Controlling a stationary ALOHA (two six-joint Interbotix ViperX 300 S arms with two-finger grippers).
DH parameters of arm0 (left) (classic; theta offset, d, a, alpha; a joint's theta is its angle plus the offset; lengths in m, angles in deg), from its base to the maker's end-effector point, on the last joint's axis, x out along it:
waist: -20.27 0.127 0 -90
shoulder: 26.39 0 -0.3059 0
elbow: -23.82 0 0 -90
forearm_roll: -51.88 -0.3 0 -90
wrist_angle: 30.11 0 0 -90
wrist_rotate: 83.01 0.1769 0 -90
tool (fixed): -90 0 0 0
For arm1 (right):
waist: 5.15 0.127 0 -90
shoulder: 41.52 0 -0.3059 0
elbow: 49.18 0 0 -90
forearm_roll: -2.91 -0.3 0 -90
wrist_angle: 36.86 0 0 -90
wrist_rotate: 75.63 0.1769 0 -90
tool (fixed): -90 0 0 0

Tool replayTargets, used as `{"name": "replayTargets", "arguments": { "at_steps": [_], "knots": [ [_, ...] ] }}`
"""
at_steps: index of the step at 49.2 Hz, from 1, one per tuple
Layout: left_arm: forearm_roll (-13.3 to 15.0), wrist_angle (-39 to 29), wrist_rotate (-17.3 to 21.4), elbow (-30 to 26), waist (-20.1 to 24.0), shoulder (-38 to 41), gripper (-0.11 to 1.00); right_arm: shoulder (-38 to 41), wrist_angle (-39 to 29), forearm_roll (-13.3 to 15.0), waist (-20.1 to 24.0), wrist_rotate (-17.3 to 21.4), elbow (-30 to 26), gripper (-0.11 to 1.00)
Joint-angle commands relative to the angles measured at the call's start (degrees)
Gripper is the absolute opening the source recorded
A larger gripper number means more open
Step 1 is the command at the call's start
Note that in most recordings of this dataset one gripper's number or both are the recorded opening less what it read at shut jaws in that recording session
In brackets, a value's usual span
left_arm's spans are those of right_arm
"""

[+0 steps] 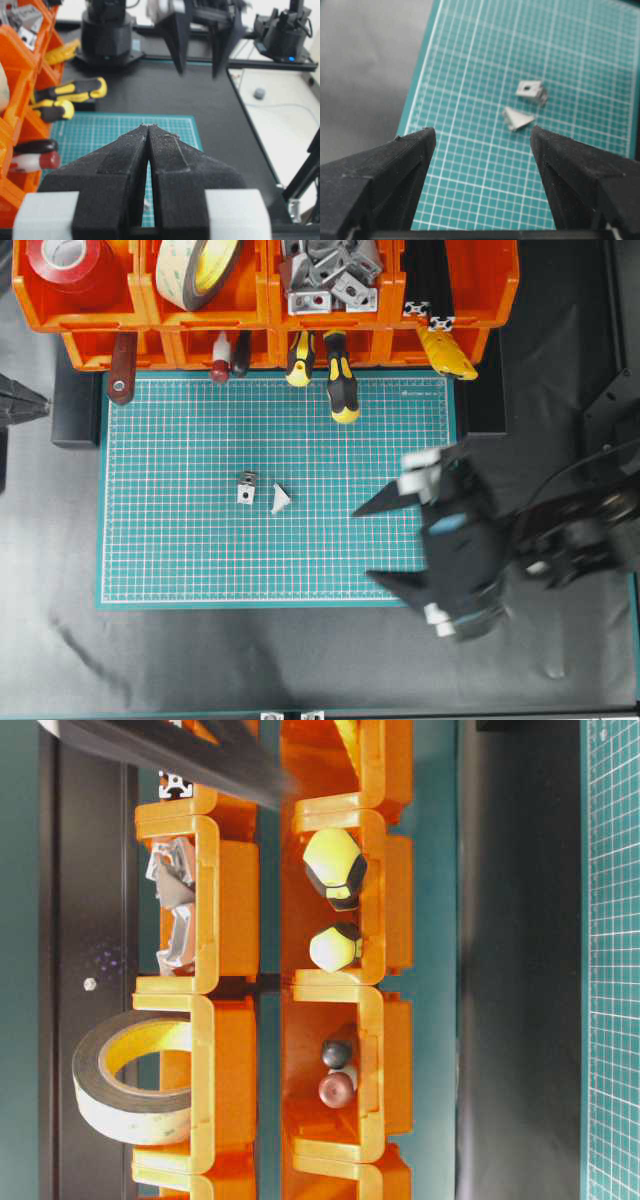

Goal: Pick corner brachets from container rack with right arm.

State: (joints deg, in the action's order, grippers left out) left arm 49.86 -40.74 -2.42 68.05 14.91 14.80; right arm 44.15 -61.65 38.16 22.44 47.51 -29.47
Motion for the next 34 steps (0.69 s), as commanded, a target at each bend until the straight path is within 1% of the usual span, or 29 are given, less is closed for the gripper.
{"name": "replayTargets", "arguments": {
  "at_steps": [1, 9, 18, 26, 34],
  "knots": [
    [-0.26, -0.09, -0.97, -0.70, -0.18, 0.53, 0.00, -6.42, 1.05, 0.26, 0.09, 0.26, 1.67, 0.74],
    [-0.26, -0.88, -0.79, -0.97, -0.18, -0.18, 0.00, -17.31, 1.14, 0.18, -0.18, 0.53, 8.79, 0.73],
    [-0.26, -3.60, -0.79, -1.05, -0.18, -0.62, 0.00, -30.32, 1.41, 0.26, -0.62, 0.44, 14.24, 0.70],
    [-0.26, -3.78, -0.35, -1.05, -0.18, -0.79, 0.00, -37.09, 1.14, 0.18, -0.88, 0.44, 16.52, 0.68],
    [-0.26, -3.87, -0.18, -1.05, -0.18, -1.14, 0.00, -40.25, 1.05, 0.26, -1.41, 0.44, 17.93, 0.67]
  ]
}}
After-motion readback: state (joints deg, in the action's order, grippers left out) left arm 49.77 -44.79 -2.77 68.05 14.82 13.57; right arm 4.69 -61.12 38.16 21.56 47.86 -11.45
